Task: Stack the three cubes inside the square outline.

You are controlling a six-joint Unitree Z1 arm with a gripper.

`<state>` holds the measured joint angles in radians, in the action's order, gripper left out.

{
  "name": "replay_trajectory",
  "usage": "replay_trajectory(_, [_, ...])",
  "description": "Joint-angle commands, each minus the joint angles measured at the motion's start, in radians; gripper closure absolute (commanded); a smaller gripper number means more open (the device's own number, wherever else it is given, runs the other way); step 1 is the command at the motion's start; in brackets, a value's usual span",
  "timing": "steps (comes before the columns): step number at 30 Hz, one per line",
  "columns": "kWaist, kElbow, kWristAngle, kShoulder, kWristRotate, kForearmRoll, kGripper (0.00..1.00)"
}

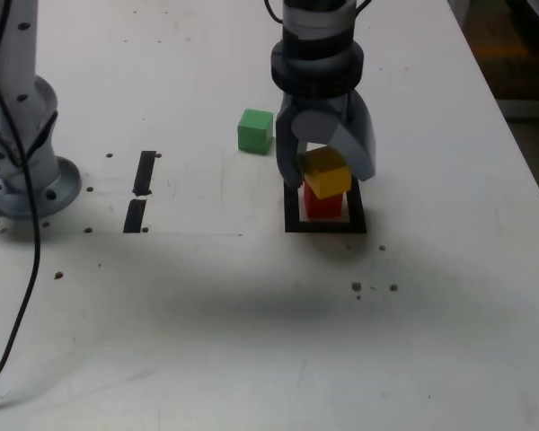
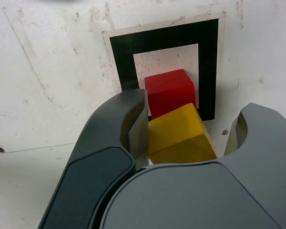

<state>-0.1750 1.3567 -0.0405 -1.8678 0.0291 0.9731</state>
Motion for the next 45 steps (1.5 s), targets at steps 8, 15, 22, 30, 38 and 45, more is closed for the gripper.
replay_trajectory(8, [0.005,-0.006,-0.016,-0.001,-0.003,0.001,0.86])
replay_trajectory(15, [0.013,-0.018,-0.022,0.004,-0.003,0.001,0.86])
replay_trajectory(22, [0.021,-0.032,-0.026,0.006,-0.003,-0.01,0.86])
replay_trajectory(30, [0.022,-0.031,-0.03,0.004,-0.003,-0.018,0.82])
replay_trajectory(38, [0.023,-0.031,-0.039,0.004,-0.004,-0.017,0.72])
replay_trajectory(45, [0.024,-0.032,-0.04,0.003,-0.009,-0.015,0.56])
